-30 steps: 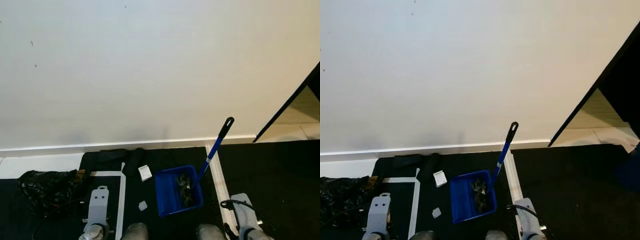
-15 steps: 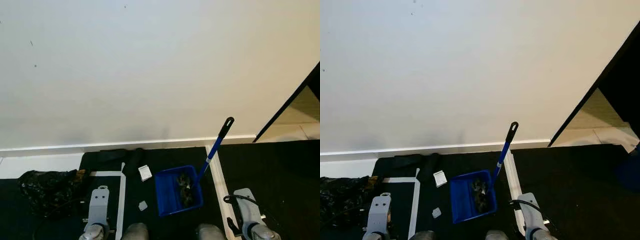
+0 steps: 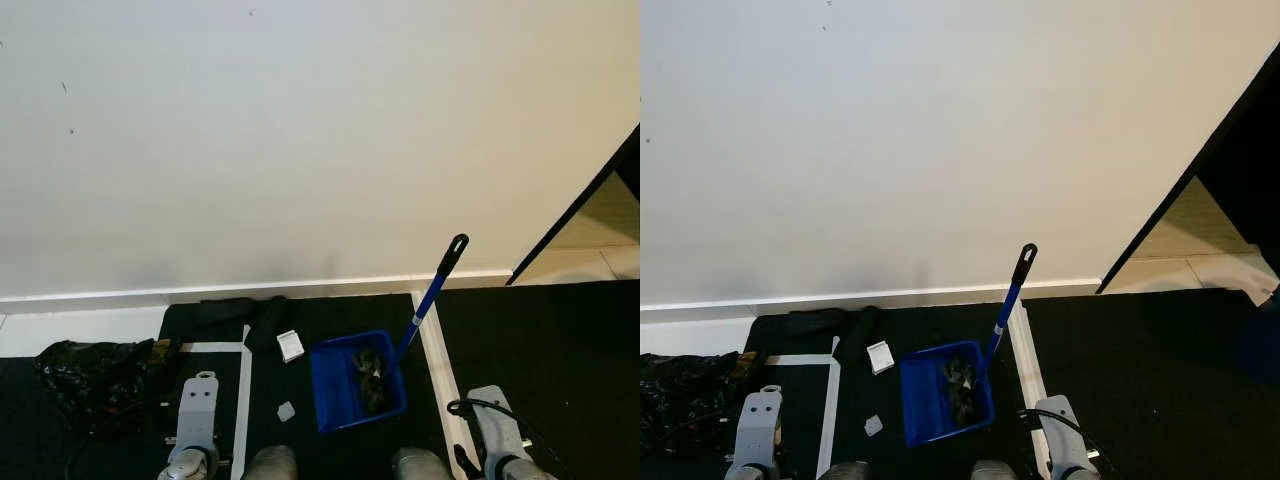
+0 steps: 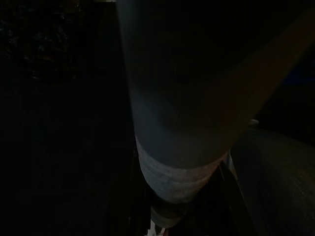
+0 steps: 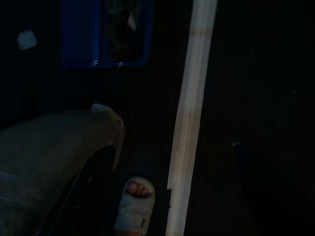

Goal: Sweep floor

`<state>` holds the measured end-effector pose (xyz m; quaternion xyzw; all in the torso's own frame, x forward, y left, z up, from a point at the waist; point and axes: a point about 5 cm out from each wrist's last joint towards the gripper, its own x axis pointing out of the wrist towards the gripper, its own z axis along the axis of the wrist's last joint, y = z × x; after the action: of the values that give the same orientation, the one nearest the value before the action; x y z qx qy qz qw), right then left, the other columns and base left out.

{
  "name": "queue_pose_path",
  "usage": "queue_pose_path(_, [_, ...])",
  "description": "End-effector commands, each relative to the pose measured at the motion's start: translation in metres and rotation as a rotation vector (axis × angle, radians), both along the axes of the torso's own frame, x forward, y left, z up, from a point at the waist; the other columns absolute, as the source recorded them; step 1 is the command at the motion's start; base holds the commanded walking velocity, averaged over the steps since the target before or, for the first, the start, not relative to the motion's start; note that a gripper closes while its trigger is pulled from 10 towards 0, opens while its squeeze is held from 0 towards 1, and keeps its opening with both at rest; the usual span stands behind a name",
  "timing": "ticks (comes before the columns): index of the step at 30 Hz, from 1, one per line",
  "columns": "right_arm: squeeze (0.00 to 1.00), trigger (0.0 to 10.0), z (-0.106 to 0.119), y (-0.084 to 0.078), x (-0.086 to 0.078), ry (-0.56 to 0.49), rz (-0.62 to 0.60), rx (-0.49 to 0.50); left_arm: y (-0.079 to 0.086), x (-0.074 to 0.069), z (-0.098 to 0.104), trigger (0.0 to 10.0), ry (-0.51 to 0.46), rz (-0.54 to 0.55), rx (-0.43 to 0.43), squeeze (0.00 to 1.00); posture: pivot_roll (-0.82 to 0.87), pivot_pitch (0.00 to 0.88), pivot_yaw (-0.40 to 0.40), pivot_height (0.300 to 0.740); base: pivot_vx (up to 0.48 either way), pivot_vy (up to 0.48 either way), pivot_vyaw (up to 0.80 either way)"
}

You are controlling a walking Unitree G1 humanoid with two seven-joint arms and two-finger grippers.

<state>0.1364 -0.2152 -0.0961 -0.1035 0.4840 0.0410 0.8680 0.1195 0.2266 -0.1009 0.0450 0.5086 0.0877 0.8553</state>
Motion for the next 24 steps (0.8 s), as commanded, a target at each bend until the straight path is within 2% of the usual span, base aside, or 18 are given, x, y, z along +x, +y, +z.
queue_pose_path(1, [0.0,10.0,0.009,0.003,0.023,-0.092,-0.058,0.003,-0.001,-0.009,-0.004,10.0,0.047,-0.005,-0.001,0.0,0.08,0.0,-0.027,0.74,0.0,0.0,0.0])
queue_pose_path(2, [0.0,10.0,0.009,0.003,0.023,-0.092,-0.058,0.003,-0.001,-0.009,-0.004,10.0,0.047,-0.005,-0.001,0.0,0.08,0.0,-0.027,0.74,0.0,0.0,0.0])
queue_pose_path(4, [0.0,10.0,0.016,0.007,0.041,-0.158,-0.084,0.02,0.0,-0.009,-0.003,10.0,0.047,-0.004,0.005,0.0,0.08,0.0,-0.031,0.74,0.0,0.0,0.0])
queue_pose_path(5, [0.0,10.0,0.016,0.007,0.041,-0.158,-0.084,0.02,0.0,-0.009,-0.003,10.0,0.047,-0.004,0.005,0.0,0.08,0.0,-0.031,0.74,0.0,0.0,0.0])
queue_pose_path(6, [0.0,10.0,0.021,0.016,0.053,-0.198,-0.082,0.036,0.0,-0.009,-0.003,10.0,0.046,-0.002,0.007,0.0,0.09,0.0,-0.035,0.74,0.0,0.0,0.0])
queue_pose_path(7, [0.0,10.0,0.031,0.03,0.075,-0.272,-0.071,0.076,0.001,-0.009,-0.003,10.0,0.044,0.002,0.012,0.0,0.09,0.0,-0.044,0.74,0.0,0.0,0.0])
queue_pose_path(8, [0.0,10.0,0.031,0.03,0.075,-0.272,-0.071,0.076,0.001,-0.009,-0.003,10.0,0.044,0.002,0.012,0.0,0.09,0.0,-0.044,0.74,0.0,0.0,0.0])
queue_pose_path(9, [0.93,10.0,0.039,0.033,0.086,-0.325,-0.063,0.105,0.001,-0.009,-0.003,10.0,0.042,0.007,0.014,0.0,0.1,0.0,-0.047,0.74,0.0,0.0,0.0])
queue_pose_path(12, [0.93,10.0,0.044,0.034,0.093,-0.358,-0.058,0.124,0.001,-0.009,-0.003,10.0,0.041,0.01,0.016,0.0,0.1,0.0,-0.049,0.74,0.0,0.0,0.0])
queue_pose_path(13, [1.0,10.0,0.05,0.034,0.1,-0.403,-0.053,0.152,0.002,-0.009,-0.003,10.0,0.041,0.015,0.016,0.0,0.1,0.0,-0.059,0.74,0.0,0.0,0.0])
queue_pose_path(16, [1.0,10.0,0.065,0.03,0.115,-0.494,-0.026,0.188,0.001,-0.008,-0.003,10.0,0.038,0.024,0.016,0.0,0.11,0.0,-0.072,0.74,0.0,0.0,0.0])
queue_pose_path(19, [1.0,10.0,0.074,0.028,0.124,-0.545,-0.005,0.189,0.002,-0.008,-0.002,10.0,0.026,0.041,0.013,0.0,0.12,0.012,-0.081,0.74,0.0,0.0,0.0])
queue_pose_path(21, [1.0,10.0,0.074,0.028,0.124,-0.545,-0.005,0.189,0.002,-0.008,-0.002,10.0,0.026,0.041,0.013,0.0,0.12,0.012,-0.081,0.74,0.0,0.0,0.0])
queue_pose_path(23, [1.0,10.0,0.087,0.028,0.137,-0.612,0.033,0.173,0.002,-0.007,-0.002,10.0,0.015,0.053,0.017,0.0,0.13,0.028,-0.086,0.74,0.0,0.0,0.0])
queue_pose_path(24, [1.0,10.0,0.087,0.028,0.137,-0.612,0.033,0.173,0.002,-0.007,-0.002,10.0,0.015,0.053,0.017,0.0,0.13,0.028,-0.086,0.74,0.0,0.0,0.0])
